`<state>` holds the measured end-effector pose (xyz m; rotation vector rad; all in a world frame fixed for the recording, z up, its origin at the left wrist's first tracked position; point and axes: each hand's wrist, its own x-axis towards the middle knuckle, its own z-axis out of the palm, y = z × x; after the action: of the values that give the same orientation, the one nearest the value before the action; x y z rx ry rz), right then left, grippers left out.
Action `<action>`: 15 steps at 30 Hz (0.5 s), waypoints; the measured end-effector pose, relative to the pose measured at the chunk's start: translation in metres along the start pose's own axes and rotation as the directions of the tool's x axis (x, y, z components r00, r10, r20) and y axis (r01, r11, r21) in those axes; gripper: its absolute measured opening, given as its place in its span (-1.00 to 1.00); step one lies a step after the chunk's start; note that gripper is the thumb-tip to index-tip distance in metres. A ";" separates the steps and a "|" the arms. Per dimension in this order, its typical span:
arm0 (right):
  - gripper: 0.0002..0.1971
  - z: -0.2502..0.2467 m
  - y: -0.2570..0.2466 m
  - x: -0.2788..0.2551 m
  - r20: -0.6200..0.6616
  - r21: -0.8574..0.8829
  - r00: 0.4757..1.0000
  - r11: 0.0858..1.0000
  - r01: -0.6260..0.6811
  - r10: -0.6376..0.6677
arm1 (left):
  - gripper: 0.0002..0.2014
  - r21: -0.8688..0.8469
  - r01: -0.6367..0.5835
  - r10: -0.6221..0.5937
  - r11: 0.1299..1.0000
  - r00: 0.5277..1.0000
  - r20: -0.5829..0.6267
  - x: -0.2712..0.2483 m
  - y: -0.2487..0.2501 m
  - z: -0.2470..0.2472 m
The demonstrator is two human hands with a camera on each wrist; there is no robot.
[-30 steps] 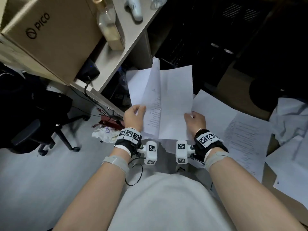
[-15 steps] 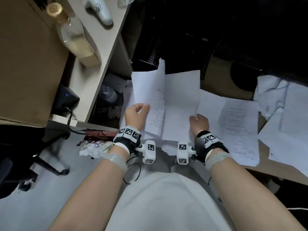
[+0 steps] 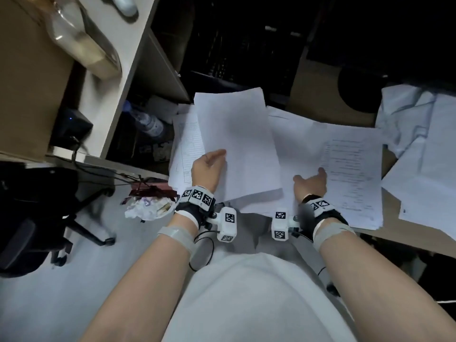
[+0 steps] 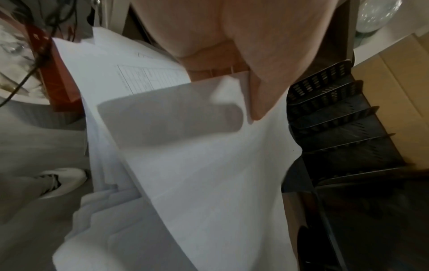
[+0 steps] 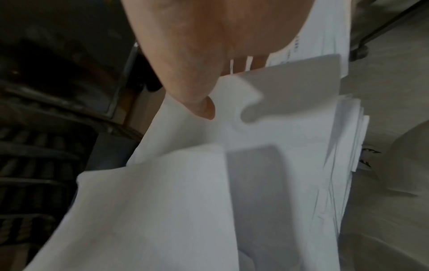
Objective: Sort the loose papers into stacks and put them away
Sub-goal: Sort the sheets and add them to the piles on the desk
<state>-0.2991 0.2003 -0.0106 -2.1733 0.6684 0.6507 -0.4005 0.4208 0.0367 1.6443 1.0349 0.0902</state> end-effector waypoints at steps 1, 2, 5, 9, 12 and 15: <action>-0.23 0.000 -0.004 -0.002 -0.006 -0.074 0.998 0.995 0.061 -0.061 | -0.68 0.011 -0.024 0.024 1.000 1.000 -0.006 -0.002 -0.001 -0.002; -0.26 0.001 -0.008 -0.002 0.014 -0.117 0.991 0.984 0.131 -0.131 | -0.60 0.021 -0.034 0.034 0.999 0.999 -0.010 -0.004 -0.001 -0.004; -0.50 0.007 -0.025 -0.007 0.279 0.032 0.926 0.966 0.258 -0.256 | -0.48 0.024 -0.053 0.054 0.998 0.998 -0.041 -0.007 0.005 -0.003; -0.51 0.011 -0.057 -0.033 0.567 0.293 0.772 0.946 0.137 -0.288 | -0.50 0.057 -0.225 0.214 0.973 0.966 0.146 -0.005 0.030 0.005; -0.36 0.006 -0.078 -0.043 0.654 0.369 0.688 0.927 0.074 -0.315 | -0.64 -0.070 -0.220 0.228 0.973 0.858 0.461 -0.006 0.052 0.022; -0.63 -0.004 -0.088 -0.038 0.528 0.359 0.795 0.927 0.109 -0.298 | -0.76 -0.145 -0.064 0.143 0.987 0.753 0.643 0.001 0.062 0.039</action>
<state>-0.2702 0.2573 0.0608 -1.5963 0.1807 0.9566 -0.3431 0.3931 0.0726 1.4566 0.3861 -0.3331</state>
